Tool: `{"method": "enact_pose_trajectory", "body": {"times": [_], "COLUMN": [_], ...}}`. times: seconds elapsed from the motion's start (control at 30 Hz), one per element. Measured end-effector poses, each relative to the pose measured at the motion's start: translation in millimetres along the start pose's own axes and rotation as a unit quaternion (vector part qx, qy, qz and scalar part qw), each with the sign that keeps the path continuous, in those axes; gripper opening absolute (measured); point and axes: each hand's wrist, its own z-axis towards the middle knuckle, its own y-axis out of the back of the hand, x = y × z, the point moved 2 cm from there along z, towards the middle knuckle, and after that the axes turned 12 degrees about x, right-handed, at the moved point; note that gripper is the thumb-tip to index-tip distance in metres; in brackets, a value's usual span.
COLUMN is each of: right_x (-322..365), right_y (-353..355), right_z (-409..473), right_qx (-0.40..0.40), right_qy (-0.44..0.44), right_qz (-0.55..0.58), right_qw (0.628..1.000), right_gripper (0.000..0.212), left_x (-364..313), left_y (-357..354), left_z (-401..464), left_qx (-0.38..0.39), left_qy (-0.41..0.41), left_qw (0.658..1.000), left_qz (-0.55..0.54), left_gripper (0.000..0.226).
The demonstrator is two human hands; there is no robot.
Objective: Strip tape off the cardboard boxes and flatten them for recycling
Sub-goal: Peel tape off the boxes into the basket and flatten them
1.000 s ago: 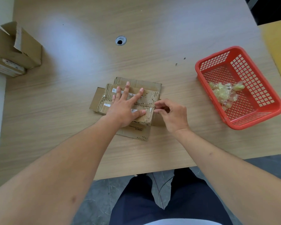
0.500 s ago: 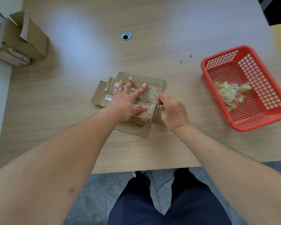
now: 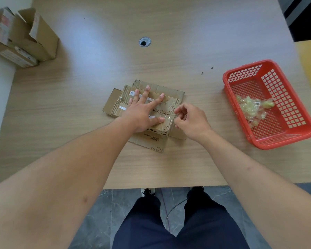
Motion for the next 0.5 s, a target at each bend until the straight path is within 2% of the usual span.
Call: {"method": "enact_pose_trajectory", "body": {"times": [0.17, 0.33, 0.5], "right_x": [4.0, 11.6, 38.8], "right_y": [0.5, 5.6, 10.0], "right_z": [-8.1, 2.4, 11.0], "right_qx": [-0.033, 0.02, 0.085], "right_qy": [0.065, 0.084, 0.056], "right_qz": [-0.08, -0.185, -0.354], "right_qw": [0.994, 0.979, 0.929], "right_gripper": [0.012, 0.01, 0.016], "left_x": [-3.0, -3.1, -3.2], "left_y": [-4.8, -9.9, -7.3], "left_z": [-0.3, 1.2, 0.4], "left_qx": [-0.027, -0.046, -0.026], "left_qy": [-0.003, -0.001, -0.018], "left_qw": [0.999, 0.999, 0.999], "left_qz": [-0.027, -0.024, 0.009], "left_gripper": [0.099, 0.104, 0.106]}}
